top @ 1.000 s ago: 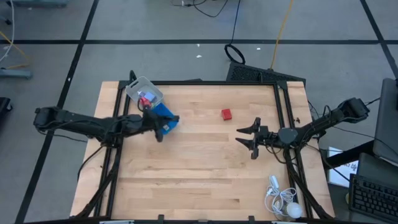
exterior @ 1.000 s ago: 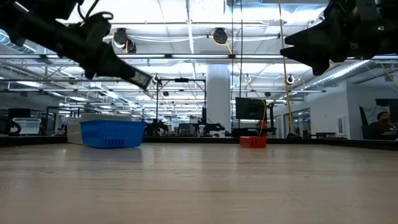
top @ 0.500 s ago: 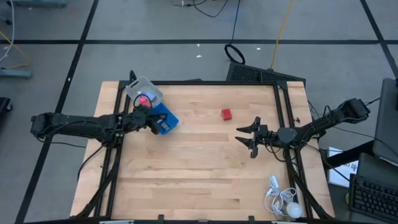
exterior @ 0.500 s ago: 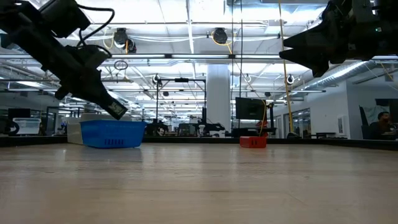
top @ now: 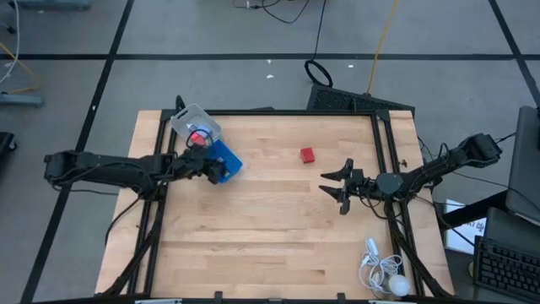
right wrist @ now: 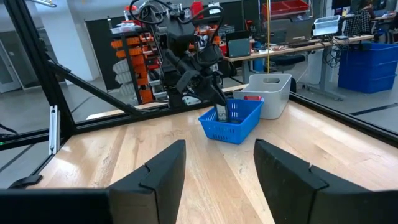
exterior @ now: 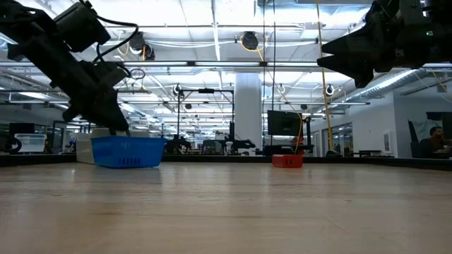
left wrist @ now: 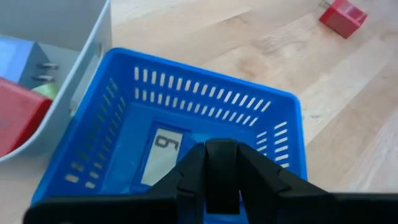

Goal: Pick & Place Office items
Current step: Put the black digital timer into the blue bin, then put the red charger adapter into the gray bin

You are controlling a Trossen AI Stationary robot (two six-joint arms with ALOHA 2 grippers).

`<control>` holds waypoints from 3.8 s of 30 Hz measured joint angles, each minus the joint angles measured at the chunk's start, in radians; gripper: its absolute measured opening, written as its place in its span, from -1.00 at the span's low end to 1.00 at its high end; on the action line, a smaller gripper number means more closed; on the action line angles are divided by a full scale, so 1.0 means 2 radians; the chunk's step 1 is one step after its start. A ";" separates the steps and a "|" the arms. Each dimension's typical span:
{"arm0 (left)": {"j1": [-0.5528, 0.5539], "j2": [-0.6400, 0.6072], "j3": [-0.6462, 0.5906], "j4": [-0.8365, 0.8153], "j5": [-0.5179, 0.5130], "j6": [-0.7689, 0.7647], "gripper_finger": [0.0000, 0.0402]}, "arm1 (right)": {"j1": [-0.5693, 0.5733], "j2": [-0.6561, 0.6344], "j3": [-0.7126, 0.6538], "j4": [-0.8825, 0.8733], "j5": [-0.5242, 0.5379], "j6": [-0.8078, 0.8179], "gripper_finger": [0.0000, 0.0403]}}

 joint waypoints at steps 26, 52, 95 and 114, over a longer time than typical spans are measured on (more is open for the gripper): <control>0.000 0.007 0.001 0.063 -0.018 0.041 -0.54 | -0.010 0.014 0.001 -0.001 0.001 0.012 -0.10; 0.006 -0.007 0.013 0.015 0.012 0.014 -0.54 | -0.013 0.014 0.001 -0.002 -0.001 0.017 -0.10; -0.057 0.040 0.012 0.319 0.042 0.185 0.00 | -0.146 0.328 0.153 -0.230 0.092 0.152 0.38; -0.075 0.039 0.012 0.341 0.061 0.195 0.42 | -0.227 0.422 0.186 -0.141 0.028 0.179 0.36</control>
